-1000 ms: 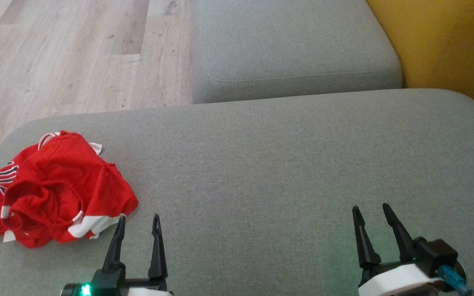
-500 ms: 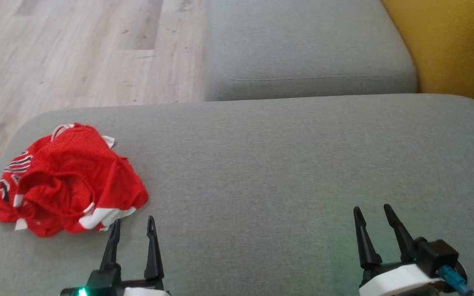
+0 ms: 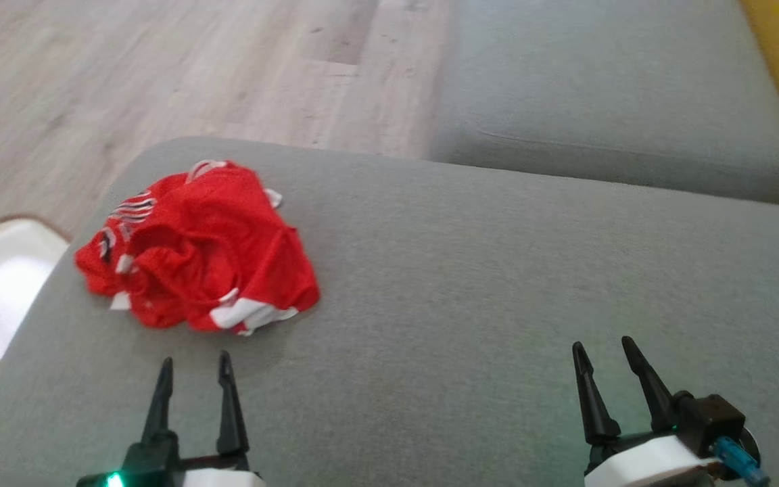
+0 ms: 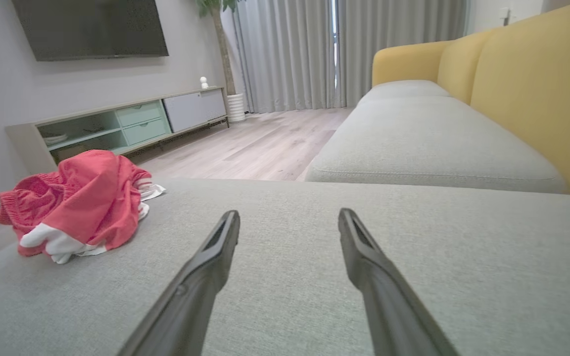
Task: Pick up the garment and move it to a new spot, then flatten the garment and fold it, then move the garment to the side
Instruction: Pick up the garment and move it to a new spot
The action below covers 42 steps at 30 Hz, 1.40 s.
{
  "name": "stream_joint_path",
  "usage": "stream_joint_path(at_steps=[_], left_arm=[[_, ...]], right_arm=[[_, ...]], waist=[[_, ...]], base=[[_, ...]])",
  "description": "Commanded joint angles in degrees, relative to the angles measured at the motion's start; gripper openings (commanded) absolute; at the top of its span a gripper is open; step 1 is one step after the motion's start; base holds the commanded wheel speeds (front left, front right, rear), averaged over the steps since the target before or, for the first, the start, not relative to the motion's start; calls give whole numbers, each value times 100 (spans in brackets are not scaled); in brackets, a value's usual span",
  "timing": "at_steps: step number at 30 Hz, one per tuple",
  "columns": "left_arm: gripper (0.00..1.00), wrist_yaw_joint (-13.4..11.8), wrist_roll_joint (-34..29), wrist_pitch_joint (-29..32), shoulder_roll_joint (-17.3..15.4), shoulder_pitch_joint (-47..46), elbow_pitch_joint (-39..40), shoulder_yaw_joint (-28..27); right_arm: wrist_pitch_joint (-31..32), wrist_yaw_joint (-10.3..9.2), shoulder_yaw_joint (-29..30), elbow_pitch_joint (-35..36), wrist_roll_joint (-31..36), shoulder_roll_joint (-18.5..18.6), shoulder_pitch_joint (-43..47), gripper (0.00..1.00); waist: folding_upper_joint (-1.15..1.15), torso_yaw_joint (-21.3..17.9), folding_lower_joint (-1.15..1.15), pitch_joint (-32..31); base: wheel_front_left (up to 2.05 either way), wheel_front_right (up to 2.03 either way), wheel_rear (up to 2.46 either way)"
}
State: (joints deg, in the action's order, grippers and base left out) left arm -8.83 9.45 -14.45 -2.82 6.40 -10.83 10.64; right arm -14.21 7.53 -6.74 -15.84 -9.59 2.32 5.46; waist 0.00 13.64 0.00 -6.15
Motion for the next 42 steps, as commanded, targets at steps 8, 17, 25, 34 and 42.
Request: stream_joint_path(at_steps=[8,17,25,34,42], left_arm=[[100,-65,-9,-55,-6,-76,295,-476],[100,-29,-205,-55,-6,-18,366,-656],[100,116,-469,-55,-58,-421,453,-630],[100,496,-433,183,-473,-2346,57,-764],[100,1206,0,1325,-654,-4631,-1539,-653]], right_arm=[[-79,-4,-205,133,-68,55,-225,100],[-79,-4,-280,88,-46,55,-213,100],[-79,-4,-135,27,94,55,-122,100],[-79,-4,67,328,610,55,-182,100],[-79,-4,351,717,943,329,-274,100]], waist=[[0,794,0,-48],[0,1043,0,-32],[0,1195,0,162],[0,1186,0,960],[0,1147,0,1869]], base=[[0,0,0],[0,0,0],[0,0,0],[0,0,0],[0,0,0]])
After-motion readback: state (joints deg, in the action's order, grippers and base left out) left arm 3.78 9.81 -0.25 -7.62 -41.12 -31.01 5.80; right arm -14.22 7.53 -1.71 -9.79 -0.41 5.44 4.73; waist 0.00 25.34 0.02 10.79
